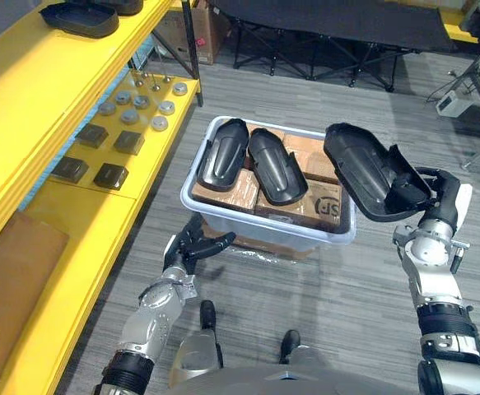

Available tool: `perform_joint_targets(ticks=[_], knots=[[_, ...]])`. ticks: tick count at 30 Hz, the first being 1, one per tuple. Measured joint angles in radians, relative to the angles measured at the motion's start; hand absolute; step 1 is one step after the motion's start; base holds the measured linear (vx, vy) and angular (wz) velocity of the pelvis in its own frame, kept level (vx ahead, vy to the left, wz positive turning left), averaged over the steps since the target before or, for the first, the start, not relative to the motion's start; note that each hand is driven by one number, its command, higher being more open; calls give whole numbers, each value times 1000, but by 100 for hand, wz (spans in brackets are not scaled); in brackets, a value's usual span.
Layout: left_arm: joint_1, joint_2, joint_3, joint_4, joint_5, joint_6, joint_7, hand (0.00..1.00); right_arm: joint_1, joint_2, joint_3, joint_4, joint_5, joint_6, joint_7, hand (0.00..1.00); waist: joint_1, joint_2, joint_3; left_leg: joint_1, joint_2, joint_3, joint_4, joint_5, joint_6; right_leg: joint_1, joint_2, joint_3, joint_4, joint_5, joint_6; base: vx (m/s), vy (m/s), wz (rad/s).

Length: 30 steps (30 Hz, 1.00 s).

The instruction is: Walk over and take three plastic housings, then place them on the shelf

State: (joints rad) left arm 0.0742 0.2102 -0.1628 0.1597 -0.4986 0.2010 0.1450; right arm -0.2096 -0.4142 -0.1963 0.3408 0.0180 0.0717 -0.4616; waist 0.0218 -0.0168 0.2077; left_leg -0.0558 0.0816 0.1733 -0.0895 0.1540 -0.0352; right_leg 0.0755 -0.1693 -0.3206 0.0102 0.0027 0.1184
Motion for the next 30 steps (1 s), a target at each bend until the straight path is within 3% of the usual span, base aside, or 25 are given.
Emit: perform_joint_targets(ticks=[12,30], knots=[[9,-1,1,5,0,22,-1,100,0,1,22,53,44,0,5,0,3,-11,-37,11,-1,6,0,2,0,15,0,2,-16,13,1,-7,4,-2],[11,0,4,54,-1,25,-15,100,-1,69,31,110,47,0,18,0,1,-17,-41,15,-22,-29,0,4,2,48,-9,-40,-48,15,8,1,7,6]])
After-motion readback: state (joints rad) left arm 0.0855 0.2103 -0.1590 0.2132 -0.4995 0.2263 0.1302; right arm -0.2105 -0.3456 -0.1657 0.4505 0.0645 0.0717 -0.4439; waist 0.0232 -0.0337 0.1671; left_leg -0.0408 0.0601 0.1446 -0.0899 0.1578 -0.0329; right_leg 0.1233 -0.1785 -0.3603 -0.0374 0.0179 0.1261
